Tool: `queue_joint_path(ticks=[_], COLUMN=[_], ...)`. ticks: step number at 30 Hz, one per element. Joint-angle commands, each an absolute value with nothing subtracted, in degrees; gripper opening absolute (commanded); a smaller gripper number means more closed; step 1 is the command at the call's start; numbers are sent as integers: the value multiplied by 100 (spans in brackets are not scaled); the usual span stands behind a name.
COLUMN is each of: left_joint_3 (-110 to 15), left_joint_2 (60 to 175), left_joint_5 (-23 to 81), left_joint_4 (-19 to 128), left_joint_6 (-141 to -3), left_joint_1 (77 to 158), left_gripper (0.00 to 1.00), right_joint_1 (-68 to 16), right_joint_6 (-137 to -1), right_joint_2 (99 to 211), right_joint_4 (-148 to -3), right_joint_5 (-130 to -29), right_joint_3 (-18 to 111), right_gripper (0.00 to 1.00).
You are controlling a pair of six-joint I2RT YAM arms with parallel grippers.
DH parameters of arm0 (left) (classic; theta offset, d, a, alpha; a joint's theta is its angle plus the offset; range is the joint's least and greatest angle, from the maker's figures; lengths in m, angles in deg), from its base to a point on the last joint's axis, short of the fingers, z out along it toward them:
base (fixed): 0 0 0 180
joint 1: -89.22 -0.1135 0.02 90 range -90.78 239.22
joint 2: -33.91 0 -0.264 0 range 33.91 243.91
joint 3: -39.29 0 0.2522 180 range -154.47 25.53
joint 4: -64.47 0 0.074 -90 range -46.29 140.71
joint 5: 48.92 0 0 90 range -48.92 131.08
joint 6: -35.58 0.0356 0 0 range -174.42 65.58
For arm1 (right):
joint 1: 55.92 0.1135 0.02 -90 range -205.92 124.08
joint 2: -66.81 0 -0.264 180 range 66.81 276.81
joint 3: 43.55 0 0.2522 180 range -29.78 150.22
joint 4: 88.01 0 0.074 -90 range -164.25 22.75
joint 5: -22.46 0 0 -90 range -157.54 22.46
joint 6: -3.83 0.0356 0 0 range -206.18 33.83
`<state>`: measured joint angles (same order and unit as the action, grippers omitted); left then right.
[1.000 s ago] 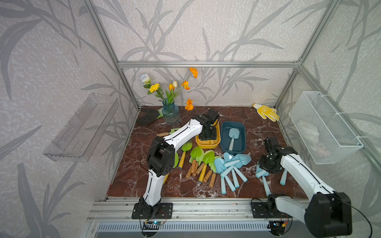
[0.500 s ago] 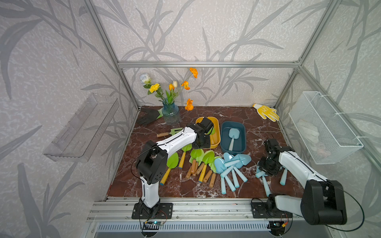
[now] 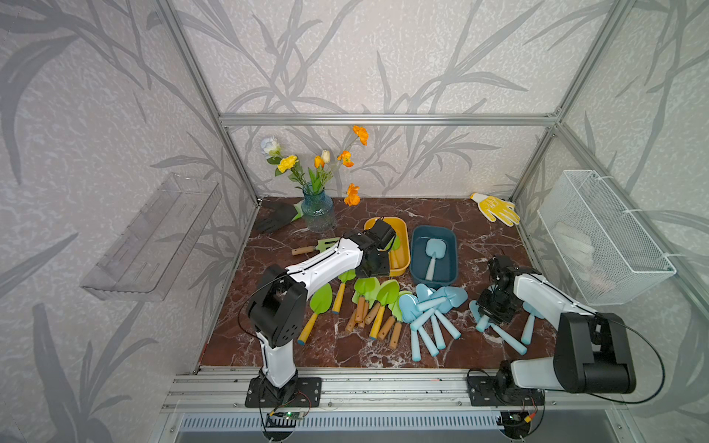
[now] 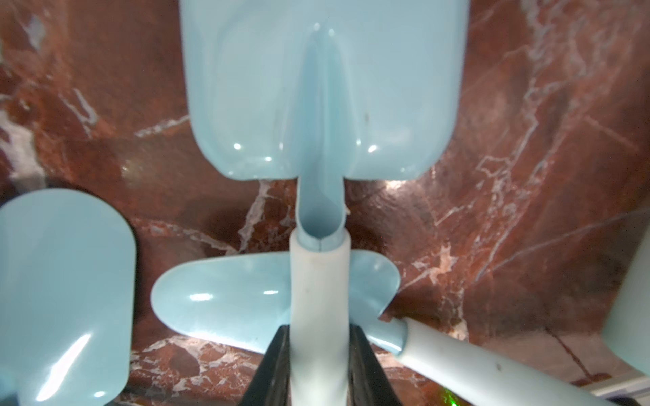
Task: Sort the small shovels by color and place them into the storage box
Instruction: Pick up the shovel from the center of the board.
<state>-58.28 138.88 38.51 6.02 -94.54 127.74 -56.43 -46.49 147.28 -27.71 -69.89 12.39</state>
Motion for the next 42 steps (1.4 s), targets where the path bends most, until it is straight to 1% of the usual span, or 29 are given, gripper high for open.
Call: queue_joint_path(ticks=[1,4,6,11,13,14,19,24,28,31,37,42], left_joint_3=[-5710,-5705,-5706,-5714,-5707,-5707,-5627,-5505,-5357,-5204,-4847,-4496], left_joint_2=[13674,13674,13669,13669,13660,13650,13547,13431,13308,13159,12790,12509], left_joint_5=[4009,4005,4006,3996,3964,3961,3980,4011,4044,4108,4382,4589], left_joint_4=[588,585,582,559,562,553,543,510,475,437,235,61], left_joint_6=[-9486,-9486,-9494,-9487,-9485,-9487,-9493,-9474,-9527,-9579,-9599,-9581], left_joint_1=[12772,12774,12770,12764,12767,12764,12754,12747,12735,12693,12570,12506], left_gripper=[53,54,54,53,52,52,53,53,53,53,53,54], right_joint_1=[-5638,-5636,-5636,-5631,-5627,-5619,-5411,-4755,-4151,-3930,-3833,-3825], right_joint_6=[-4599,-4639,-4685,-4854,-4920,-5162,-5470,-5633,-5748,-5819,-6068,-6231], right_joint_2=[15020,15107,15131,14963,14800,14688,14232,14391,14985,15532,16696,17287], right_joint_4=[-3154,-3206,-3262,-3159,-2998,-2898,-2495,-2299,-2270,-2350,-2431,-2527], right_joint_5=[-7070,-7097,-7126,-7180,-7163,-7137,-7053,-7007,-7007,-7221,-7491,-7493], right_joint_3=[1072,980,911,991,1166,1284,2018,2998,3898,4431,5174,5455], right_gripper=[27,28,25,3,1,1,1,2,4,5,5,5])
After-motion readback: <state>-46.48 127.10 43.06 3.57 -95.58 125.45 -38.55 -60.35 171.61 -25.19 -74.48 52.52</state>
